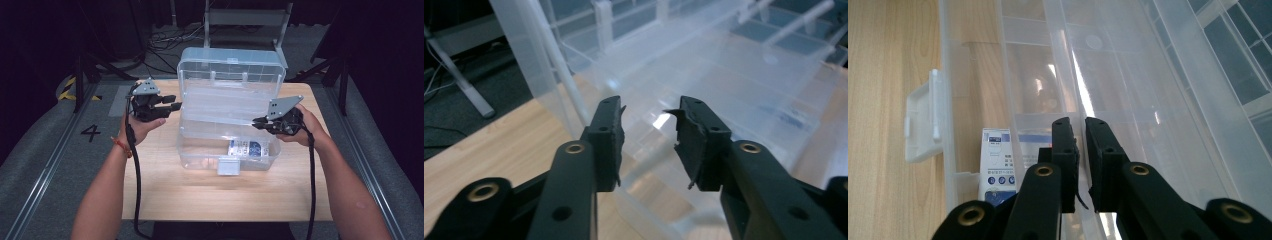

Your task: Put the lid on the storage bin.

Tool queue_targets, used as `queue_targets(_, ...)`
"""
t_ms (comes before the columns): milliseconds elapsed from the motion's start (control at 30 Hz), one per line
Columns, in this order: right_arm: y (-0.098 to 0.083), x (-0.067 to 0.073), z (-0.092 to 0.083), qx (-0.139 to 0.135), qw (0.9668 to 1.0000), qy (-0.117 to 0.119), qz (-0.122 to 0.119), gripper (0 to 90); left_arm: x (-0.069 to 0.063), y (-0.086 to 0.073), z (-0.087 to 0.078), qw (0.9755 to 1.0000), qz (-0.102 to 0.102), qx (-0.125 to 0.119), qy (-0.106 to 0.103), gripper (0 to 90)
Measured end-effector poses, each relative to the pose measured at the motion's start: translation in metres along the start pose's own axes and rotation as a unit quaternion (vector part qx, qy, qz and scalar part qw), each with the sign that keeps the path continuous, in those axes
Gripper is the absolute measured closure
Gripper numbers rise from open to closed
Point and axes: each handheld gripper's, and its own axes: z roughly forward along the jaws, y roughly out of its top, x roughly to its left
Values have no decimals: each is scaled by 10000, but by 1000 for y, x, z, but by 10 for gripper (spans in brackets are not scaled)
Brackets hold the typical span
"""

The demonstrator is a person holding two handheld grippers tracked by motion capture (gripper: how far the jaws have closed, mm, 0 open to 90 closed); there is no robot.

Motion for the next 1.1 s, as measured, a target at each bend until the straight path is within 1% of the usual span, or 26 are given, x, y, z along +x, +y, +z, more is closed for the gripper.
queue_targets(67, -1, 1, 0, -10, 10000, 17, 1, 843, 3, 5, 2, 9999, -49, -81, -45, 668)
queue_targets(100, -1, 1, 0, -1, 10000, 7, -7, 843, 4, 7, 2, 9999, -43, -100, -22, 693)
queue_targets(133, -1, 1, 0, -3, 10000, 2, -11, 843, 4, 9, 3, 9999, -10, -103, 32, 706)
queue_targets(167, -1, 2, 0, -16, 10000, 13, -24, 843, 4, 11, 5, 9999, -23, -96, 54, 721)
queue_targets(233, -2, 3, 0, -23, 10000, 29, -16, 843, 5, 14, 8, 9999, 28, -99, 110, 751)
queue_targets(300, -3, 4, 0, -47, 10000, 24, -15, 843, 6, 16, 11, 9998, 4, -120, 164, 775)
queue_targets(333, -3, 4, 0, -51, 10000, 31, -15, 842, 7, 18, 13, 9996, 19, -121, 245, 802)
queue_targets(367, -4, 5, 0, -52, 10000, 36, -21, 842, 8, 18, 14, 9997, -6, -103, 227, 814)
queue_targets(433, -4, 6, -1, -58, 10000, 27, -24, 842, 9, 19, 15, 9996, 17, -93, 256, 839)
queue_targets(500, -6, 8, -1, -65, 10000, 32, -23, 841, 10, 18, 20, 9996, 11, -56, 264, 846)
queue_targets(633, -7, 11, 0, -70, 10000, 31, -28, 840, 11, 18, 23, 9995, 23, -81, 303, 889)
queue_targets(733, -8, 14, 0, -92, 9999, 44, -18, 839, 12, 19, 27, 9995, 49, -4, 319, 896)
queue_targets(800, -9, 15, 0, -93, 9999, 52, -30, 839, 12, 19, 27, 9995, 8, 18, 322, 897)
queue_targets(833, -9, 17, 0, -83, 10000, 6, -39, 838, 13, 20, 27, 9995, 41, 25, 312, 897)
queue_targets(867, -10, 17, 0, -82, 10000, -10, -44, 836, 13, 20, 27, 9995, 25, 36, 301, 898)
queue_targets(933, -11, 18, -1, -119, 9999, -31, -28, 835, 12, 20, 26, 9995, 41, 10, 309, 898)
queue_targets(1000, -12, 18, -1, -155, 9999, -38, 3, 832, 11, 19, 24, 9996, 52, -36, 271, 897)
queue_targets(1033, -13, 19, -1, -174, 9998, -53, 4, 829, 10, 19, 24, 9996, 46, -42, 265, 897)
queue_targets(1100, -14, 20, -1, -237, 9997, -85, 78, 820, 9, 18, 23, 9996, 79, -15, 281, 897)
